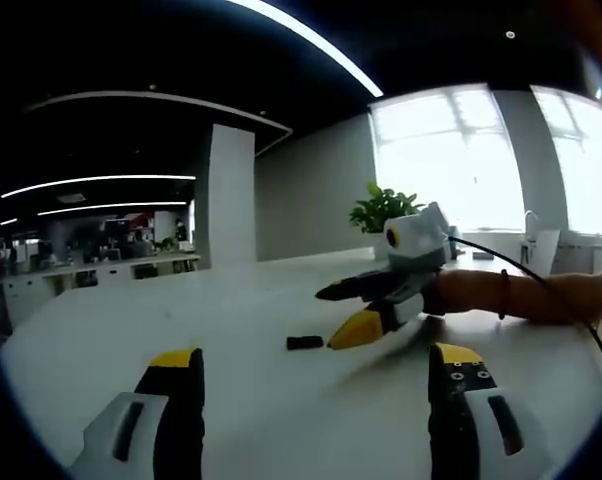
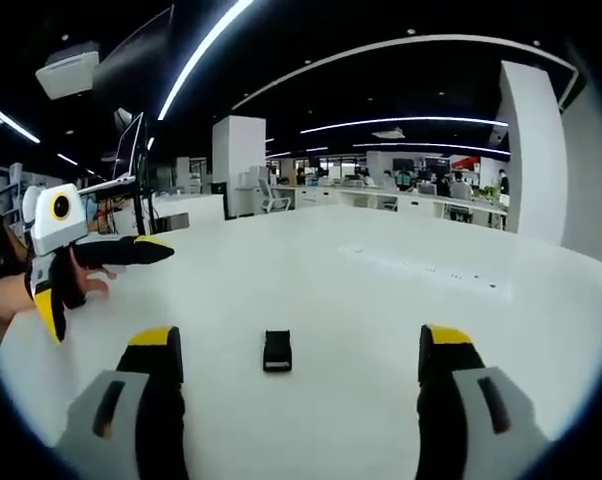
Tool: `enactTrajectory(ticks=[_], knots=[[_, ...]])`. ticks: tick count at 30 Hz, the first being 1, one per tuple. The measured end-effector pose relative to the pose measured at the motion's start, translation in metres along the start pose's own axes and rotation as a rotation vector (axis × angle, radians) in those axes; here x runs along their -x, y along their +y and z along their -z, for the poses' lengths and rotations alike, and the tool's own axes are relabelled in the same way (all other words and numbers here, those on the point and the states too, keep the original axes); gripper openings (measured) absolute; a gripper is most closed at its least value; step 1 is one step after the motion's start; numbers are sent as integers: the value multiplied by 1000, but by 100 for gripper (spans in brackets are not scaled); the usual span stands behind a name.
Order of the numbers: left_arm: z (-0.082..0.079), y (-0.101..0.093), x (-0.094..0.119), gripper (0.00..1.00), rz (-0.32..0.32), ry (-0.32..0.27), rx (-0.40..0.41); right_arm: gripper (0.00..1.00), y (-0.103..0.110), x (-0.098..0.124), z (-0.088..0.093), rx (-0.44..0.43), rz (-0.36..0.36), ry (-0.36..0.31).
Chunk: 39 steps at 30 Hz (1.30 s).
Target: Snap the two parts of the plastic buckle together until the buckle closes and remains connected.
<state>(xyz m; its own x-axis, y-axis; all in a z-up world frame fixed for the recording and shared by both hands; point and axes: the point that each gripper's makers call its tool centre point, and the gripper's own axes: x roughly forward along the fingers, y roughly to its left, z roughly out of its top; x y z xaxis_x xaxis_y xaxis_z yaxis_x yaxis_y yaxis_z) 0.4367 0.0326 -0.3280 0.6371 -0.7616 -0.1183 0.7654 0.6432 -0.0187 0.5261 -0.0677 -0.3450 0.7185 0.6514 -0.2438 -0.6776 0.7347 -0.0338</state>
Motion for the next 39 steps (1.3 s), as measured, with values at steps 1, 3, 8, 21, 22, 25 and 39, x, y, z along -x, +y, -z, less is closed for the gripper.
enactTrajectory(ticks=[1, 3, 8, 21, 22, 25, 39], knots=[[0, 0, 0, 94, -2, 0, -2, 98, -2, 0, 0, 0, 2, 2], [0, 0, 1, 94, -4, 2, -5, 97, -3, -1, 1, 2, 3, 6], [0, 1, 2, 94, -7, 1, -6, 96, -4, 2, -1, 3, 5, 2], [0, 3, 3, 94, -18, 2, -5, 98, 0, 18, -7, -6, 23, -22], [-1, 3, 3, 94, -19, 2, -7, 98, 2, 20, -6, -3, 28, -19], [-1, 4, 4, 94, -24, 2, -4, 99, 1, 23, -6, 0, 37, -22], [0, 4, 6, 94, -29, 8, -7, 99, 8, 36, -6, -28, 53, -45]])
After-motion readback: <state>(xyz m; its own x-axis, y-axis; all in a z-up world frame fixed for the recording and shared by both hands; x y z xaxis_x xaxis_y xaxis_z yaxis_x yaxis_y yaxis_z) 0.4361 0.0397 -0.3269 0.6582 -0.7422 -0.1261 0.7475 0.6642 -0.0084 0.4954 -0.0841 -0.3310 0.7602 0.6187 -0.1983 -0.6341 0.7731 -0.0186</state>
